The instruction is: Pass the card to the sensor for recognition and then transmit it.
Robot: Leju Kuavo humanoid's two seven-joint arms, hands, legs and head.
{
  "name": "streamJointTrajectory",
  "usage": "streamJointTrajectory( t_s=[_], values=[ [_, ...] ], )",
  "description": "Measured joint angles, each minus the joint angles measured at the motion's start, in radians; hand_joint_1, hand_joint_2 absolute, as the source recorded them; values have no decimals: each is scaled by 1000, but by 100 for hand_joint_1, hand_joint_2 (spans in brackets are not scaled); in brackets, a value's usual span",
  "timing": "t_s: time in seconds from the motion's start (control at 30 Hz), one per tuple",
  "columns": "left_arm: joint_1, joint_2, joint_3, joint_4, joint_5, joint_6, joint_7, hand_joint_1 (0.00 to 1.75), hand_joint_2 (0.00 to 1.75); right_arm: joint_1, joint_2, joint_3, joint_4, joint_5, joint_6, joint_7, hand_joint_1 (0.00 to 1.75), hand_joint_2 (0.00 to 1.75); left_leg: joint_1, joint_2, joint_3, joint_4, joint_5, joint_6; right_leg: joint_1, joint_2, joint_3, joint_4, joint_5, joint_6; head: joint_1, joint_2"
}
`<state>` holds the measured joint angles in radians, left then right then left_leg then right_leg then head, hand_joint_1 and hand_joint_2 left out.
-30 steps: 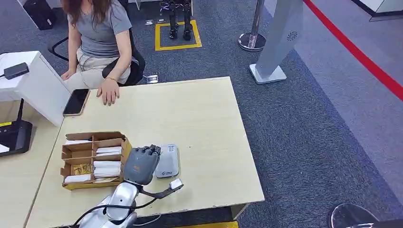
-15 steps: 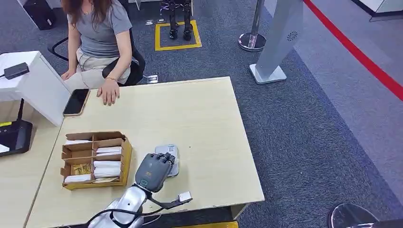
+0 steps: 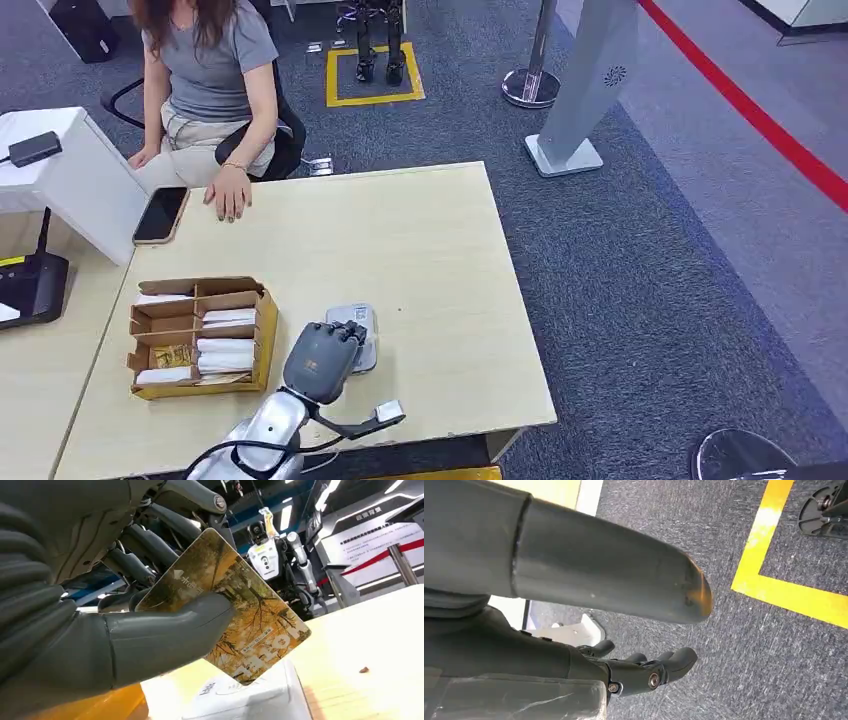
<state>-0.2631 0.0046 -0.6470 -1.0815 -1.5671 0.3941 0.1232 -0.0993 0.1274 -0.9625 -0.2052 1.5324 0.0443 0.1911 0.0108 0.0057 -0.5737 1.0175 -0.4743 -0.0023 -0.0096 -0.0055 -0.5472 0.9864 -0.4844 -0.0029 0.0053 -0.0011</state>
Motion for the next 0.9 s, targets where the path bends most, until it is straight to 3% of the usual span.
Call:
streamJointTrajectory(
  t_s=[0.27,0.53,0.7,0.8,0.9],
  values=[
    [-7,2,1,3,-3,-73,21,175,175,-2,0,0,0,-1,-2,2,0,0,0,0,0,0,0,0,0,0,0,0,0,0,0,0],
    [-41,3,1,105,0,-145,12,175,175,-9,0,2,0,-1,-1,5,0,0,0,0,1,0,0,0,0,0,1,0,0,0,0,0],
    [-62,0,1,144,4,-139,6,175,175,-12,0,5,0,0,-1,5,0,0,0,0,3,0,0,0,0,0,3,0,0,0,0,0],
    [-65,0,-1,146,-2,-91,42,175,175,-11,0,5,0,-3,-1,5,0,0,0,0,3,0,0,0,0,0,3,0,0,0,0,0],
    [-65,1,-2,140,-3,-87,61,175,175,-11,0,5,0,-3,-2,4,0,0,0,0,3,0,0,0,0,0,3,0,0,0,0,0]
  ],
)
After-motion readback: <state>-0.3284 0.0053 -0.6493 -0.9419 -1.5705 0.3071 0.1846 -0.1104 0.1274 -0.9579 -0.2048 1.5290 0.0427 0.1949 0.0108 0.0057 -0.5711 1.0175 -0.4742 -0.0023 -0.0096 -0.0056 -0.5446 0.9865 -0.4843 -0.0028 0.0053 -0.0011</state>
